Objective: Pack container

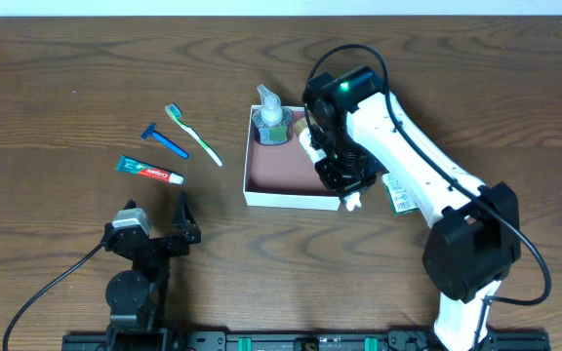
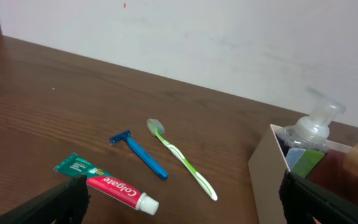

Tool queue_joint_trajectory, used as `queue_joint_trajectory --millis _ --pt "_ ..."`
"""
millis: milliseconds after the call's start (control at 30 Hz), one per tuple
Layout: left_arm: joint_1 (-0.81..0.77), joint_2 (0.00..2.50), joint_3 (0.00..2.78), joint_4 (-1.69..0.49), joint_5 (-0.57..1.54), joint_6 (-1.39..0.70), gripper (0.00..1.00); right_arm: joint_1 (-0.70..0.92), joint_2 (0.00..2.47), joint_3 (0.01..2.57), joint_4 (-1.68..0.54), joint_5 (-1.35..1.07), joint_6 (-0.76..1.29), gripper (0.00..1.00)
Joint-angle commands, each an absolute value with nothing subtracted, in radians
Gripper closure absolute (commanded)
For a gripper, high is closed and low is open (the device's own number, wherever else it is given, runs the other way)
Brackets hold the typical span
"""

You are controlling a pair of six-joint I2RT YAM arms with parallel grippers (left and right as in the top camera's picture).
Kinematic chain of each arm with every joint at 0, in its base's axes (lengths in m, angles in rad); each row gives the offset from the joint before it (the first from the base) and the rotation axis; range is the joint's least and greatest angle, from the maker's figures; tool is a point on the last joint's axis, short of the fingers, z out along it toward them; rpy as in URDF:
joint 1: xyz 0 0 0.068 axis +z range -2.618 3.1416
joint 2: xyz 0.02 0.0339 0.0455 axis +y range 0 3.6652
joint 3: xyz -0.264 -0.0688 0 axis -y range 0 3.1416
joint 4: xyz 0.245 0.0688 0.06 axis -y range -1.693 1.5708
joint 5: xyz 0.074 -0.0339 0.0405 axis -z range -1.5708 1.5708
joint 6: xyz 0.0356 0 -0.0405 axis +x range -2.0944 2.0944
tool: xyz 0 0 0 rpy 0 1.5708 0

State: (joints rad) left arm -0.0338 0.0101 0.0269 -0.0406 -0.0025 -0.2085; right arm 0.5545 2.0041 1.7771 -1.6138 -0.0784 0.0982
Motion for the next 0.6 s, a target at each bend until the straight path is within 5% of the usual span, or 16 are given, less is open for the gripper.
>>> queue_joint_trajectory --millis 0,333,567 --pt "-0.029 0.006 0.004 -0.074 -0.013 -0.199 0.02 0.563 2.02 1.776 -1.612 -0.083 0.108 0.8" --pt "-0.029 0.006 0.004 -0.074 -0.013 -0.199 0.02 0.563 2.02 1.776 -1.678 -0.086 0.108 0.45" --pt "-0.029 0.006 0.004 -0.074 -0.013 -0.199 0.02 0.564 2.02 1.785 -1.671 -0.086 0.108 0.36"
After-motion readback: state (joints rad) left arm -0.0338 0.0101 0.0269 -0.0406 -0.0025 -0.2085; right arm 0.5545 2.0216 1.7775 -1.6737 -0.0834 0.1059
